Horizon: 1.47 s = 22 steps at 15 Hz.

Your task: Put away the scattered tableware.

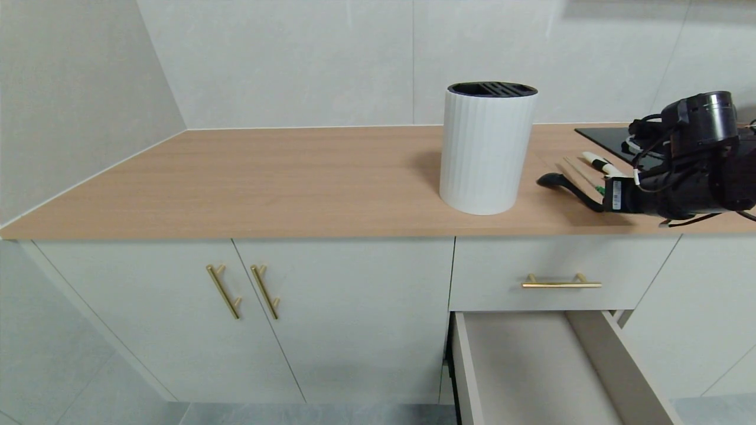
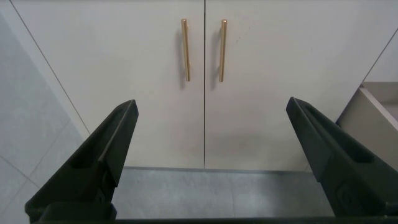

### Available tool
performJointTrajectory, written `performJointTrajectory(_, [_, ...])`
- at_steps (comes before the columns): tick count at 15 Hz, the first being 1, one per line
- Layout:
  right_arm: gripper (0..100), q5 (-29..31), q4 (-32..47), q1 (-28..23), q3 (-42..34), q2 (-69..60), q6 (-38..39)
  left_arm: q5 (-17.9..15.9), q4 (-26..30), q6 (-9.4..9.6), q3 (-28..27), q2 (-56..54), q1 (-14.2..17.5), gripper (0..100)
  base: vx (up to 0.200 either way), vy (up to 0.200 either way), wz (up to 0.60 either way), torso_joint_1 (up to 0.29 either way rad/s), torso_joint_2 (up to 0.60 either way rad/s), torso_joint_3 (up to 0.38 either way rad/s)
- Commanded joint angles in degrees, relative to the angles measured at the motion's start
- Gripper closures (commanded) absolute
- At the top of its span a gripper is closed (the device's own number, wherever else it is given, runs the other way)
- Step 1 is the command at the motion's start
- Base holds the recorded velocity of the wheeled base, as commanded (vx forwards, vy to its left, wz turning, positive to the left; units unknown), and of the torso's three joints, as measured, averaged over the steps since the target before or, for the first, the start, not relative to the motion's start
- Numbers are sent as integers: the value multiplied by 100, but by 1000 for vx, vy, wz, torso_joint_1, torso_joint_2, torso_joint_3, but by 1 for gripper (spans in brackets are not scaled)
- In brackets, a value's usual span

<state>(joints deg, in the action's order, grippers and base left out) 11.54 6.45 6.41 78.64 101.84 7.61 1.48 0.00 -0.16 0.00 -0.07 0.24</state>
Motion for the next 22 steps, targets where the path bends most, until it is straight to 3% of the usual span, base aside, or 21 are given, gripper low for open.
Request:
performJointTrajectory(1, [100, -56, 6, 0, -218, -665, 276, 2, 0, -2, 0, 7, 2, 0, 0, 0, 0, 0, 0, 0])
performJointTrajectory(6, [100, -996, 137, 36, -1404, -2476, 320, 2, 0, -2, 0, 7, 2, 0, 0, 0, 0, 0, 0, 0])
performJointTrajectory(7, [100, -1603, 638, 79, -1835, -3399, 259, 2, 0, -2, 0, 7, 2, 0, 0, 0, 0, 0, 0, 0])
performJointTrajectory(9, [100, -2200, 884, 97, -2090, -3891, 30, 2, -9, -2, 0, 7, 2, 0, 0, 0, 0, 0, 0, 0])
performJointTrajectory(10, [100, -2780, 1139, 97, -2424, -4322, -444, 2, -9, -11, 0, 7, 2, 0, 0, 0, 0, 0, 0, 0])
performJointTrajectory(12, [100, -3009, 1614, 431, -2608, -4366, -928, 2, 0, -2, 0, 7, 2, 0, 0, 0, 0, 0, 0, 0])
performJointTrajectory(16, [100, -3255, 1913, 1222, -3021, -3724, -963, 2, 0, -11, 0, 7, 2, 0, 0, 0, 0, 0, 0, 0])
performJointTrajectory(22, [100, -3185, 1904, 1248, -3144, -2643, -1042, 2, -9, -2, 0, 7, 2, 0, 0, 0, 0, 0, 0, 0])
